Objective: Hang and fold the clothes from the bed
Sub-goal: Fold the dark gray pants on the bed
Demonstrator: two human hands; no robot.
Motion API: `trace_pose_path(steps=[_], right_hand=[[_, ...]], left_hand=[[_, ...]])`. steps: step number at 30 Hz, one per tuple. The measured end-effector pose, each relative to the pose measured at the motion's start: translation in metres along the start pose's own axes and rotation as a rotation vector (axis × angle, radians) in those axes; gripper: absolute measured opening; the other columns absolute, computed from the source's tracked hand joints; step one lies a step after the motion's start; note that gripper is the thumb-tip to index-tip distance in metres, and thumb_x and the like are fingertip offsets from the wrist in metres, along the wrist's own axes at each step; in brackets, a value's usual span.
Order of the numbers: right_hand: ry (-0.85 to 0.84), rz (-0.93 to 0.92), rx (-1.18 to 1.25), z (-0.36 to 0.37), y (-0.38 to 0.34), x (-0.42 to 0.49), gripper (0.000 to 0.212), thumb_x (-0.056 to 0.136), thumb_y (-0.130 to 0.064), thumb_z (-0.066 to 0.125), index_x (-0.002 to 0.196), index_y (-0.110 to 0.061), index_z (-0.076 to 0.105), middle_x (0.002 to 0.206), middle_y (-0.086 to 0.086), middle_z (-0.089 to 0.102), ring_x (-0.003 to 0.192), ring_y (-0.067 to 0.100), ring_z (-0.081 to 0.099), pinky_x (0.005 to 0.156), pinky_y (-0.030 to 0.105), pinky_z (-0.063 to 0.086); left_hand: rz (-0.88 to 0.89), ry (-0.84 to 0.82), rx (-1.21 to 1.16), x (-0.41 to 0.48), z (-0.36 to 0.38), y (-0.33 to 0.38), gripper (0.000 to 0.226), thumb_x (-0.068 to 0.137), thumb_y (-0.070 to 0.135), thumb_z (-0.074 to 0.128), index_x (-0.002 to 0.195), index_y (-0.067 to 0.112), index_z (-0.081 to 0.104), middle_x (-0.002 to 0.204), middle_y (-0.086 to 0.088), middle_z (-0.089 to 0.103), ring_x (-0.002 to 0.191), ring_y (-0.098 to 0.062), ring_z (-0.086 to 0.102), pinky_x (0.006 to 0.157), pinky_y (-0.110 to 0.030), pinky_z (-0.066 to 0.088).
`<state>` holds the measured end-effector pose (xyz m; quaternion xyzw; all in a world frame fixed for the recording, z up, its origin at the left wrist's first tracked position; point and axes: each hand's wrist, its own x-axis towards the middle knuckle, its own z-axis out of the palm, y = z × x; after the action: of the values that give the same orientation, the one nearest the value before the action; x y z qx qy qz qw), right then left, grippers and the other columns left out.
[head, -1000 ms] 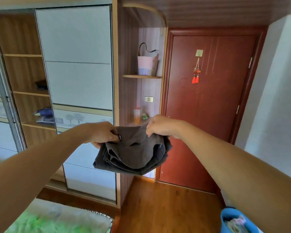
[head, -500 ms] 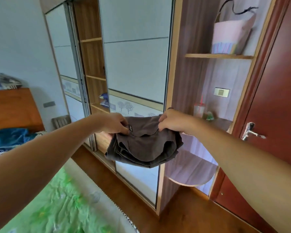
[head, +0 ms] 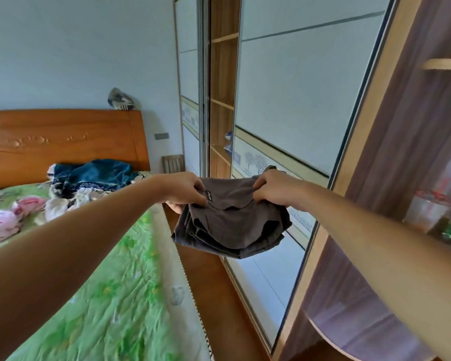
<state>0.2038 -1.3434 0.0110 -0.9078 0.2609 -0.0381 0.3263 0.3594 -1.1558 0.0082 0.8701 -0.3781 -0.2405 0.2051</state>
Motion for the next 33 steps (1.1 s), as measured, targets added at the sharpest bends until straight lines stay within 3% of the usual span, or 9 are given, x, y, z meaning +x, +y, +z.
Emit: trace_pose_path(steps=[3, 8, 14, 18, 23, 28, 31, 33], right_hand=[[-0.033, -0.057, -0.001, 0.011, 0.002, 0.049, 0.038, 0.085, -0.016, 0.067, 0.118, 0.003, 0.067, 0.126, 0.026, 0.063, 0.113, 0.040, 0.062, 0.097, 0.049, 0.054], [-0.080, -0.141, -0.035, 0.019, -0.003, 0.150, 0.043, 0.088, -0.012, 0.066, 0.126, 0.008, 0.060, 0.131, 0.030, 0.058, 0.117, 0.044, 0.059, 0.102, 0.054, 0.049], [-0.120, -0.235, -0.089, 0.016, -0.027, 0.274, 0.041, 0.088, -0.012, 0.067, 0.123, 0.009, 0.063, 0.129, 0.032, 0.060, 0.115, 0.044, 0.060, 0.101, 0.053, 0.050], [-0.159, -0.286, -0.112, 0.015, -0.053, 0.324, 0.035, 0.088, -0.016, 0.068, 0.119, 0.001, 0.068, 0.124, 0.025, 0.065, 0.109, 0.035, 0.064, 0.100, 0.050, 0.051], [-0.170, -0.357, -0.110, 0.021, -0.081, 0.365, 0.036, 0.087, -0.016, 0.068, 0.118, 0.003, 0.069, 0.123, 0.025, 0.066, 0.107, 0.035, 0.066, 0.096, 0.049, 0.053], [-0.188, -0.364, -0.105, 0.020, -0.096, 0.409, 0.030, 0.086, -0.014, 0.066, 0.106, 0.009, 0.068, 0.109, 0.033, 0.065, 0.109, 0.047, 0.061, 0.083, 0.052, 0.055], [-0.168, -0.345, -0.098, 0.017, -0.109, 0.447, 0.037, 0.088, -0.014, 0.067, 0.119, 0.006, 0.067, 0.127, 0.028, 0.063, 0.114, 0.043, 0.061, 0.097, 0.052, 0.052], [-0.155, -0.346, -0.109, 0.018, -0.118, 0.481, 0.038, 0.087, -0.016, 0.067, 0.120, 0.005, 0.068, 0.129, 0.027, 0.062, 0.113, 0.041, 0.062, 0.098, 0.052, 0.051]], left_hand=[[-0.043, 0.032, -0.004, 0.037, -0.006, -0.020, 0.033, 0.094, 0.024, 0.068, 0.124, 0.012, 0.063, 0.108, -0.010, 0.063, 0.081, -0.022, 0.067, 0.061, -0.030, 0.060], [-0.072, 0.111, 0.022, 0.122, -0.033, -0.055, 0.034, 0.089, 0.029, 0.071, 0.119, 0.014, 0.067, 0.114, -0.011, 0.065, 0.091, -0.025, 0.070, 0.064, -0.030, 0.061], [-0.155, 0.173, -0.007, 0.203, -0.072, -0.082, 0.032, 0.091, 0.025, 0.069, 0.120, 0.013, 0.065, 0.110, -0.011, 0.062, 0.080, -0.027, 0.072, 0.051, -0.025, 0.056], [-0.198, 0.228, 0.019, 0.224, -0.100, -0.096, 0.028, 0.091, 0.024, 0.068, 0.116, 0.010, 0.067, 0.108, -0.015, 0.068, 0.073, -0.022, 0.068, 0.053, -0.028, 0.057], [-0.241, 0.297, -0.005, 0.240, -0.133, -0.112, 0.027, 0.090, 0.025, 0.070, 0.113, 0.012, 0.070, 0.108, -0.015, 0.069, 0.072, -0.019, 0.063, 0.046, -0.018, 0.046], [-0.236, 0.307, -0.008, 0.272, -0.157, -0.128, 0.029, 0.089, 0.023, 0.069, 0.112, 0.005, 0.070, 0.109, -0.022, 0.069, 0.068, -0.020, 0.060, 0.053, -0.026, 0.051], [-0.221, 0.302, -0.035, 0.307, -0.181, -0.143, 0.027, 0.091, 0.021, 0.068, 0.113, 0.006, 0.070, 0.107, -0.022, 0.070, 0.066, -0.019, 0.061, 0.053, -0.026, 0.052], [-0.207, 0.297, -0.044, 0.336, -0.201, -0.156, 0.027, 0.091, 0.022, 0.069, 0.114, 0.009, 0.070, 0.106, -0.019, 0.071, 0.068, -0.020, 0.063, 0.058, -0.028, 0.054]])
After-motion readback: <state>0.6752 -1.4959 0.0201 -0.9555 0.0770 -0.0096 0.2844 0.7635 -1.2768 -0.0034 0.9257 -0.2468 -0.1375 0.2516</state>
